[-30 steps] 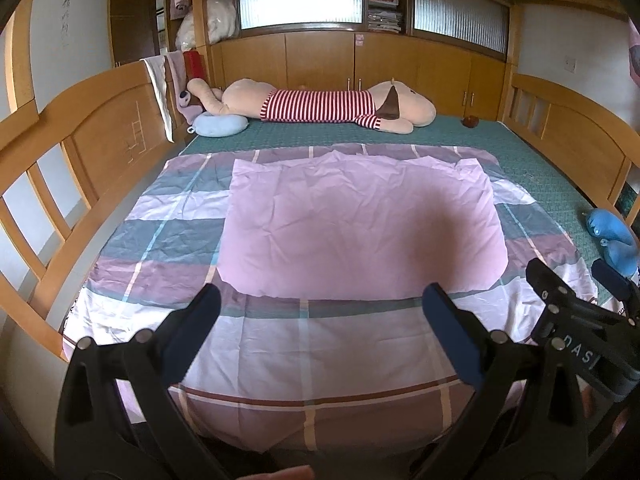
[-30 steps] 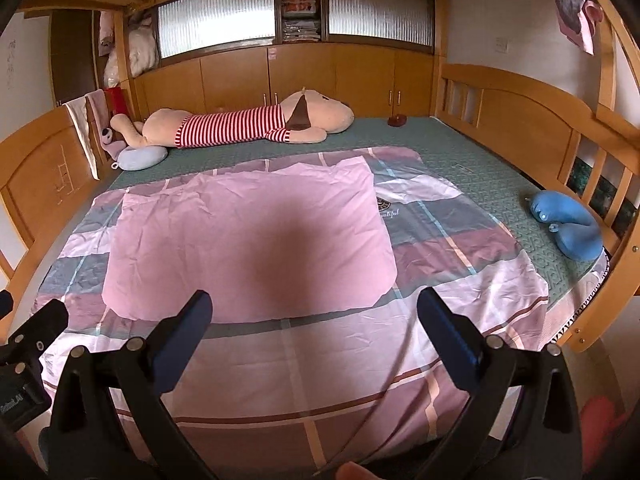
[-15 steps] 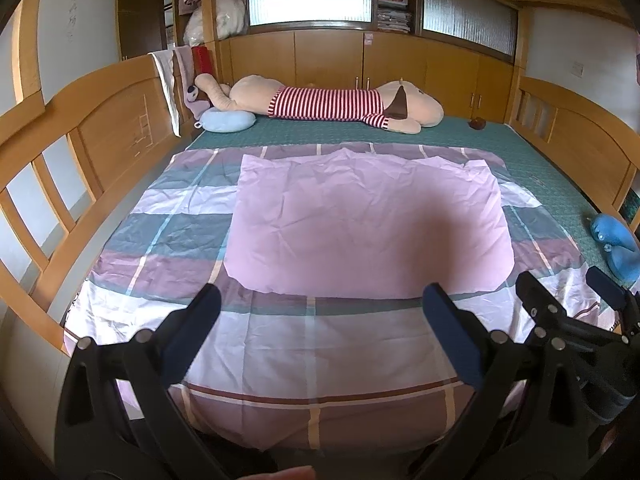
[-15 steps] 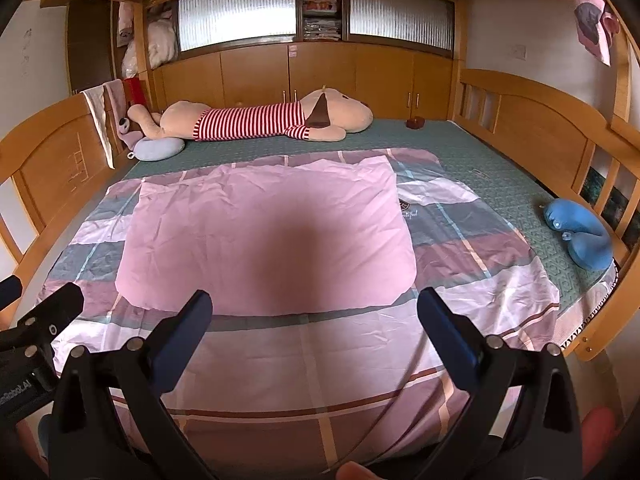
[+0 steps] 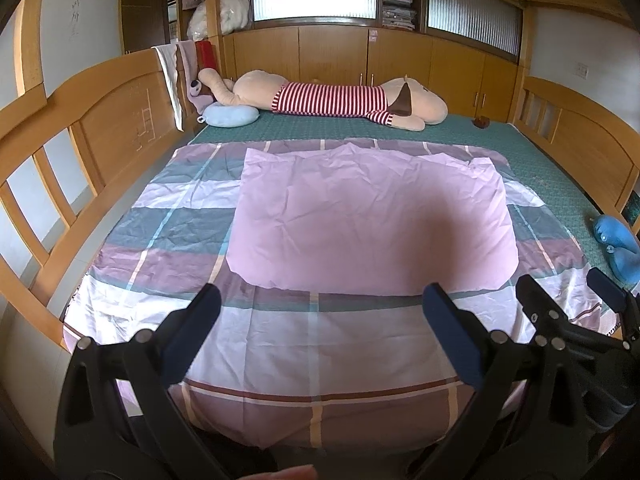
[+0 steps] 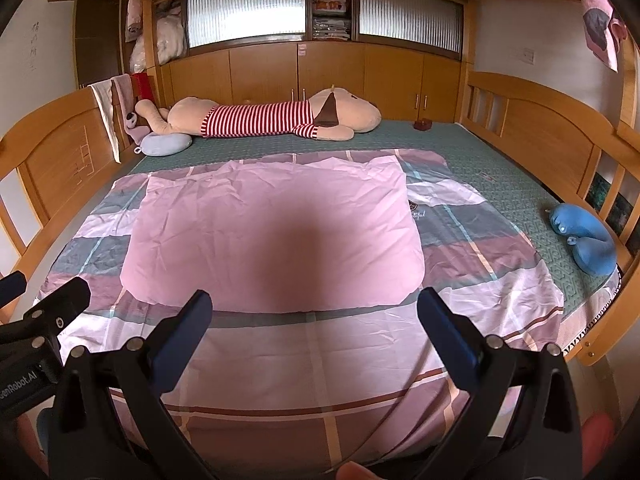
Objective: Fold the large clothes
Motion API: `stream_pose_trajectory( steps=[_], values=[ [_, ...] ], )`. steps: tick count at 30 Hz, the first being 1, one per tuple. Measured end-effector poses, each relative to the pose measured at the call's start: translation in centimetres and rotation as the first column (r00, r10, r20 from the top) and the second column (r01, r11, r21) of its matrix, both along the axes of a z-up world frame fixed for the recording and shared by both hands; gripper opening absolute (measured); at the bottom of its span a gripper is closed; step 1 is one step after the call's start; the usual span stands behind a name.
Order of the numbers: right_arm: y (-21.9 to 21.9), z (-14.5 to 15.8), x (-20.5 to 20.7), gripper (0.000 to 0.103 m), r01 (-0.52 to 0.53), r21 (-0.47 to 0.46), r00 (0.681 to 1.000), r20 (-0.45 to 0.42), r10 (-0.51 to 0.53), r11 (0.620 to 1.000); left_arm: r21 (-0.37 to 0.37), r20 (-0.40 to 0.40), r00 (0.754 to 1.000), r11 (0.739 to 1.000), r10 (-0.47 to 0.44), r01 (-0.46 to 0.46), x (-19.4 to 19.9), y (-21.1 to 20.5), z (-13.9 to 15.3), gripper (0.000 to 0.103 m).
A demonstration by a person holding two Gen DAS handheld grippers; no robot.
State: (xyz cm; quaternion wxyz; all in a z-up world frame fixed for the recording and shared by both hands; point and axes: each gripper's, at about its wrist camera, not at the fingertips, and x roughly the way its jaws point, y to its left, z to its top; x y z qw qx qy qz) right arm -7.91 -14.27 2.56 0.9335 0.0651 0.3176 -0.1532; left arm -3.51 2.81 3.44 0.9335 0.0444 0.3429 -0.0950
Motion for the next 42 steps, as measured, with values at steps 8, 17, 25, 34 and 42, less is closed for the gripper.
stream_pose_trajectory(
  steps=[8,17,25,34,42],
  values=[
    [0.04,-0.04,0.06,0.102,-0.003,-0.002,1.000,0.000,0.003,1.000,0.003,-0.001,1.000,1.000,0.003,-0.003,0.09,0.18,-0.20,0.101],
    [0.15,-0.31,0.06,0.102,-0.005,-0.015,1.000,-0.001,0.005,1.000,0.006,-0.001,1.000,1.000,0.005,-0.005,0.10,0.24,-0.28,0.101],
    [0.01,-0.34,0.07,0.102,-0.005,-0.018,1.000,-0.003,0.005,1.000,0.003,0.004,1.000,1.000,0.005,-0.005,0.02,0.24,-0.28,0.101],
    [0.01,-0.38,0.06,0.102,-0.006,-0.020,1.000,-0.004,0.006,1.000,0.018,0.026,0.999,1.000,0.020,-0.020,-0.08,0.61,-0.46,0.101],
    [-0.27,-0.70,0.06,0.102,-0.009,-0.019,1.000,-0.010,0.009,1.000,0.021,0.034,0.999,0.999,0.030,-0.031,0.07,0.71,-0.57,0.101]
  ],
)
